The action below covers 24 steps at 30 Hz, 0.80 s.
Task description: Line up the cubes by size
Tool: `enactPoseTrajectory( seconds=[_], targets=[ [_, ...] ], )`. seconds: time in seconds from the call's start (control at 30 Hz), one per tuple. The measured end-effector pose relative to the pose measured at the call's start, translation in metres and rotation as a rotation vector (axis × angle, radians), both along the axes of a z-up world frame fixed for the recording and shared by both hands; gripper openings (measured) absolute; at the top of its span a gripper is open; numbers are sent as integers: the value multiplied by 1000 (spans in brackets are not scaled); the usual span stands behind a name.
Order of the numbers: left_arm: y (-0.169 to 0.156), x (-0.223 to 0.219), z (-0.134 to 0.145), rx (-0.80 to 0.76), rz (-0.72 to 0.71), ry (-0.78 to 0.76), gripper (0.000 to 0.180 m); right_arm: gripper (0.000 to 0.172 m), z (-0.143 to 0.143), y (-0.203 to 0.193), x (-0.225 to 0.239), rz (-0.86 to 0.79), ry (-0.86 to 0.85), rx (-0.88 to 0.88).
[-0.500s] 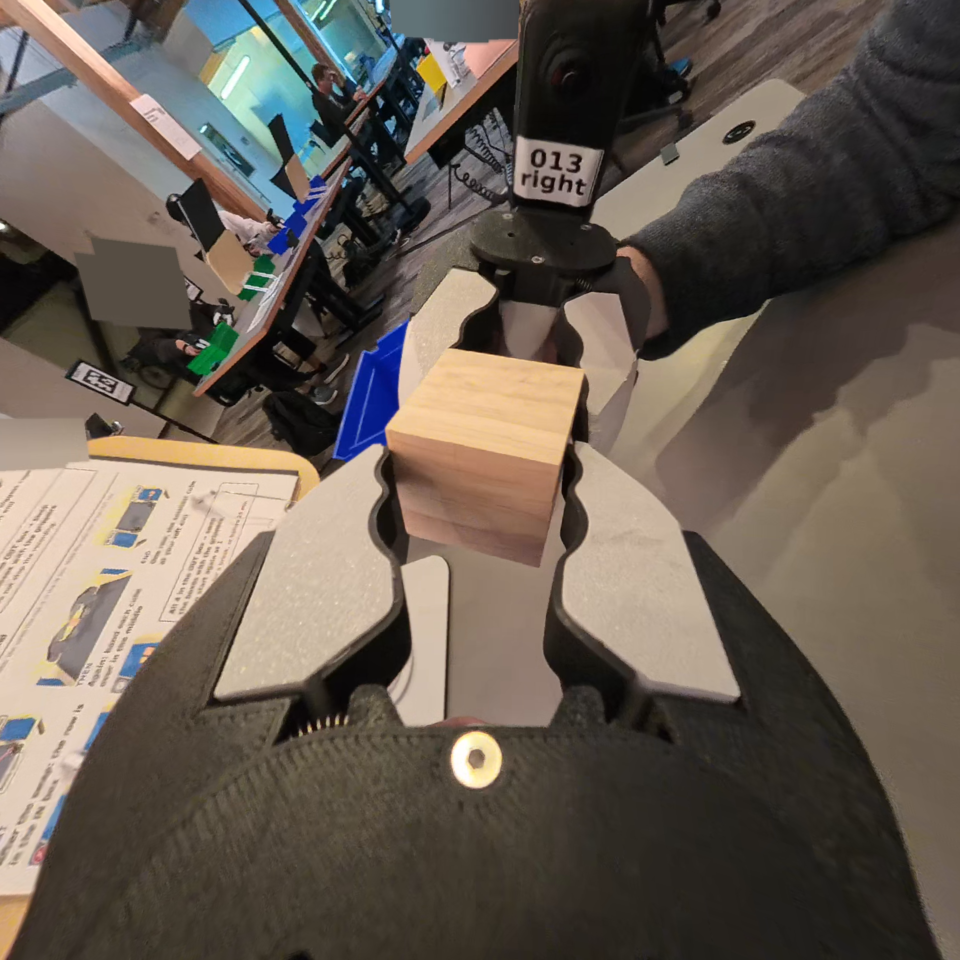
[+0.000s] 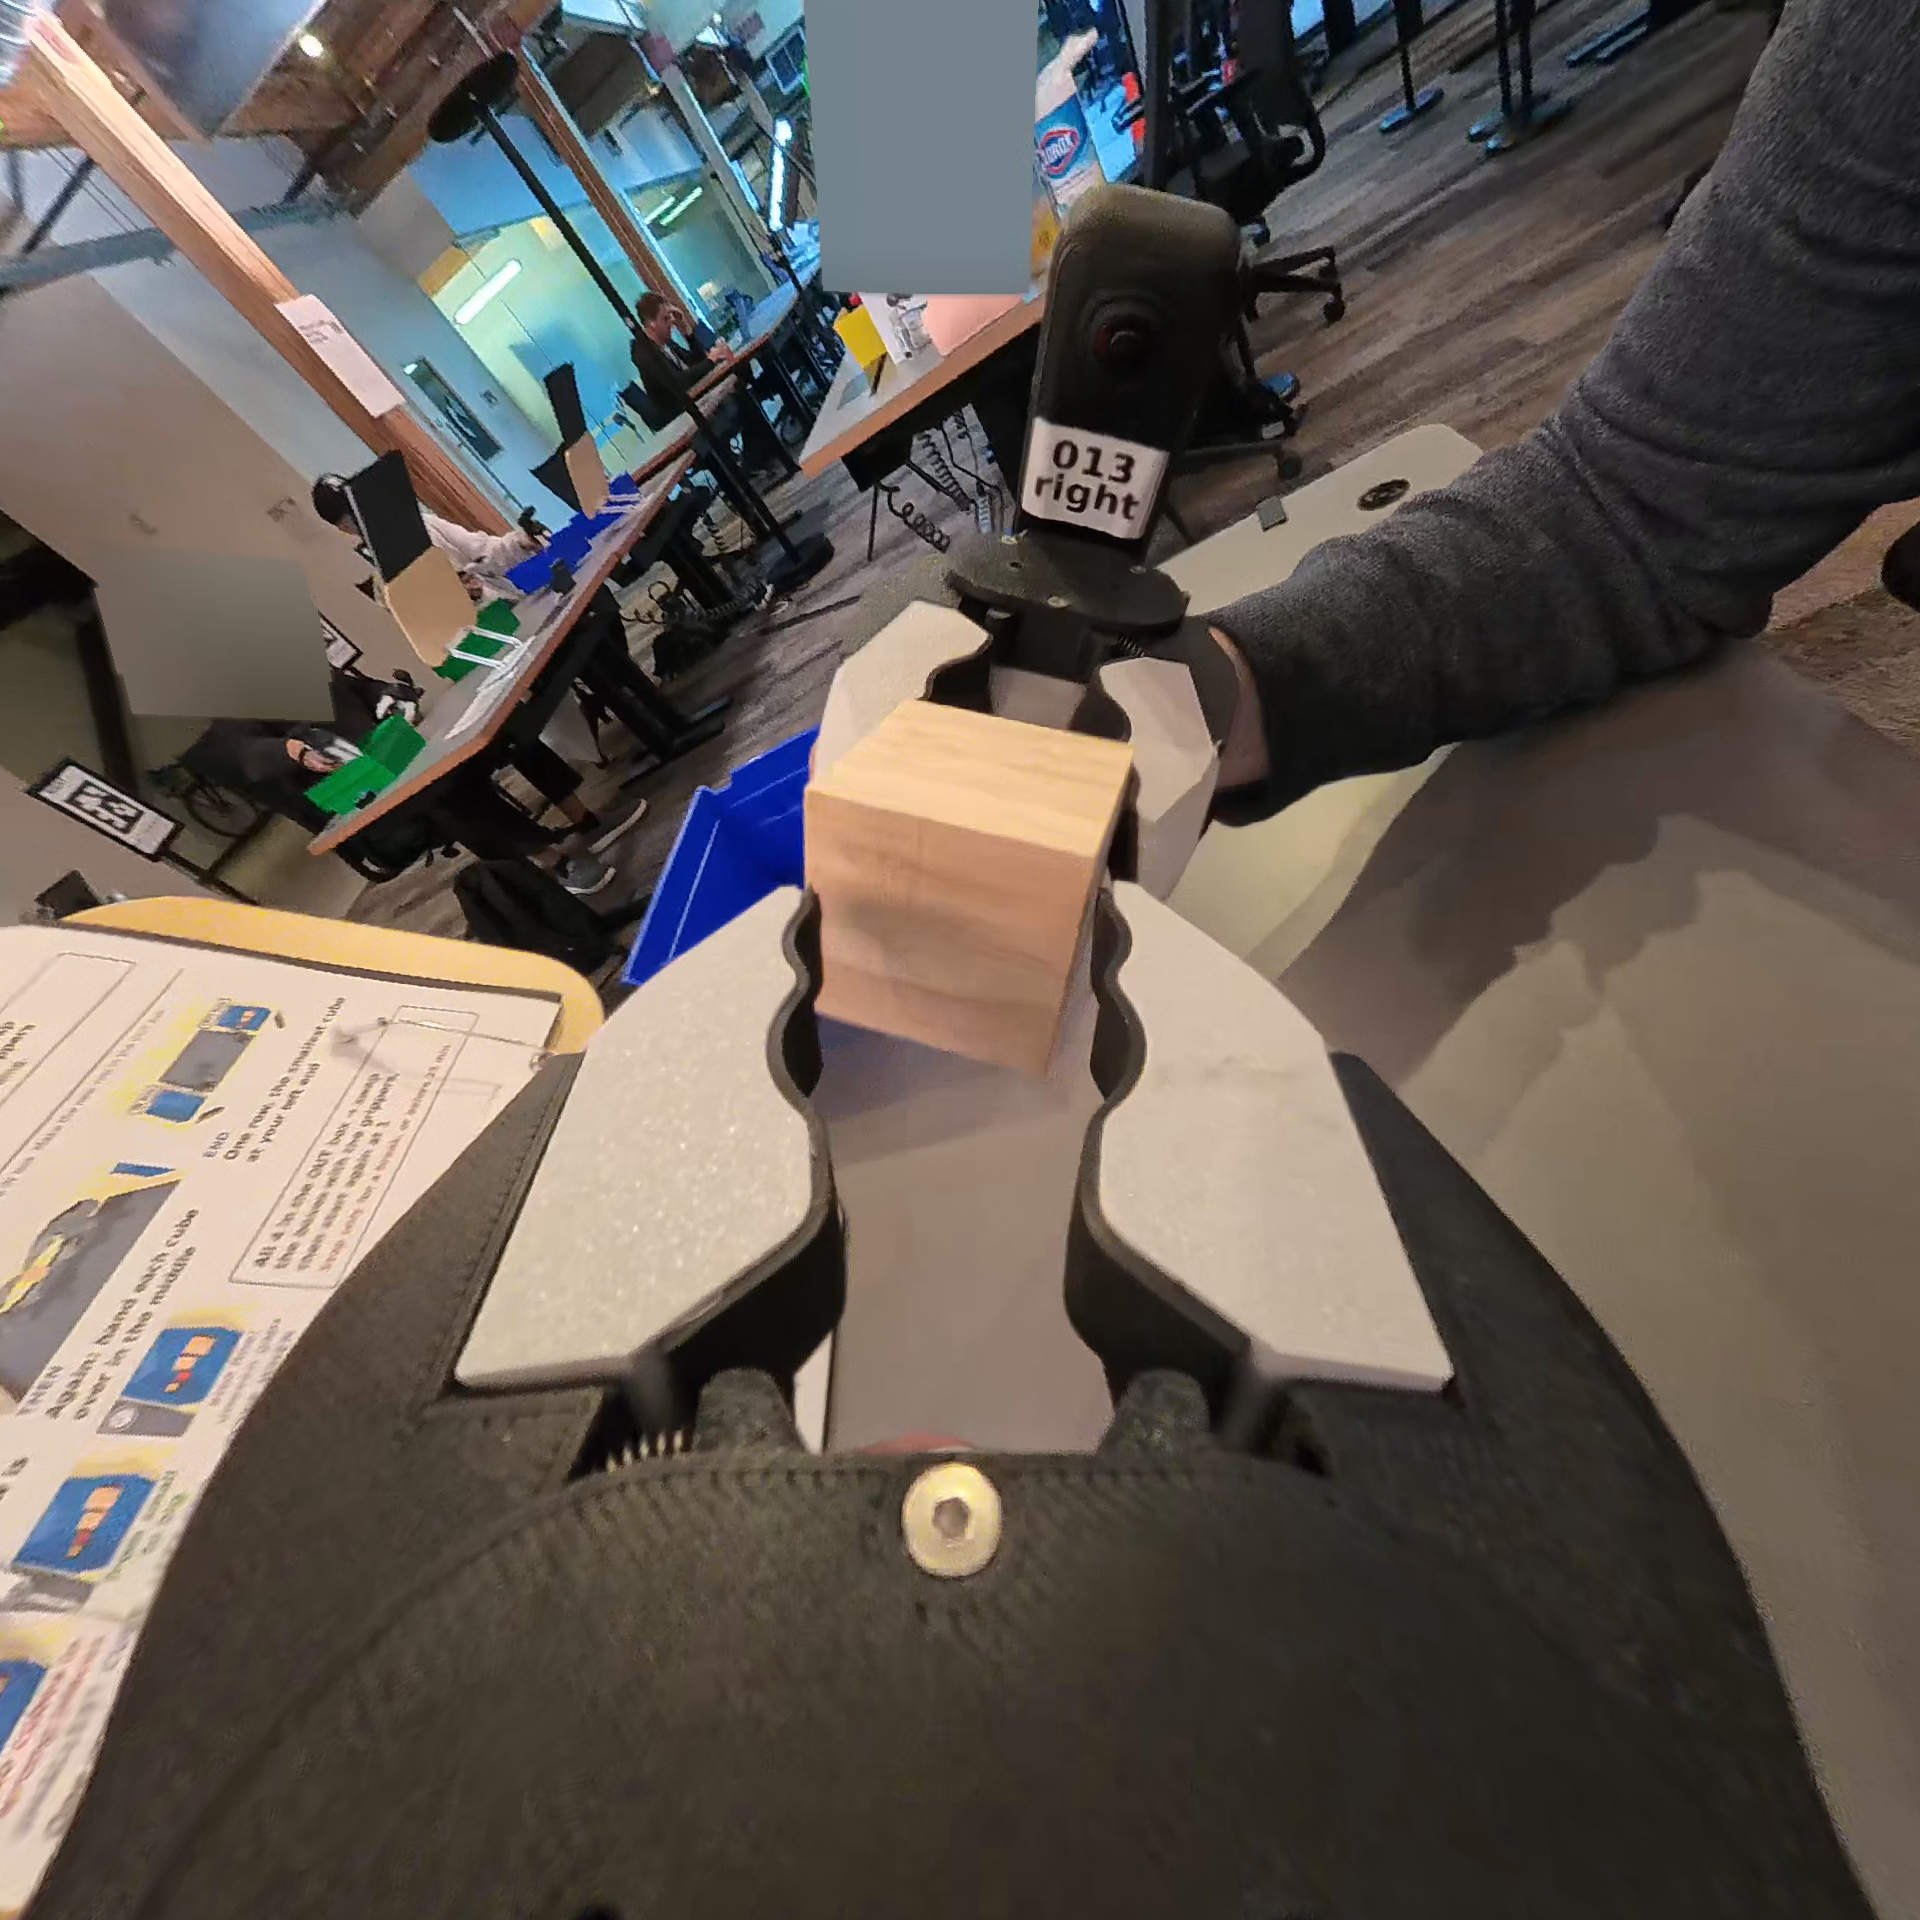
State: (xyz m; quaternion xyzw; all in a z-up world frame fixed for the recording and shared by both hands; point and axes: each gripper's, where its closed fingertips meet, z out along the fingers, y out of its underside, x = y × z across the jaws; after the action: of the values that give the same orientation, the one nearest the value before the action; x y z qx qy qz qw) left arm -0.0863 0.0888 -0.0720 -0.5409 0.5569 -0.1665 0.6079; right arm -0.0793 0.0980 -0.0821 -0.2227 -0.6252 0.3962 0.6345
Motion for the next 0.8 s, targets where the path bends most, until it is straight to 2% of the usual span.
enactPoseTrajectory(
  seconds=[0.1, 0.23, 0.43, 0.53, 0.67, 0.8],
  targets=[
    [3, -10, 4, 23, 42, 7, 49, 60, 7, 12, 9, -36, -2, -3],
    [9, -22, 6, 67, 113, 49, 36, 60, 20, 42, 29, -157, -33, -14],
    [16, -38, 10, 100, 194, 73, 16, 60, 35, 130, 88, -506, -105, -134],
    [17, -42, 12, 105, 208, 80, 11, 60, 19, 179, 128, -697, -225, -264],
    [19, -45, 10, 115, 229, 109, 11, 60, -24, 235, 179, -937, -437, -439],
    [19, -45, 11, 125, 233, 118, 12, 60, -65, 268, 215, -1063, -593, -652]
  ],
)
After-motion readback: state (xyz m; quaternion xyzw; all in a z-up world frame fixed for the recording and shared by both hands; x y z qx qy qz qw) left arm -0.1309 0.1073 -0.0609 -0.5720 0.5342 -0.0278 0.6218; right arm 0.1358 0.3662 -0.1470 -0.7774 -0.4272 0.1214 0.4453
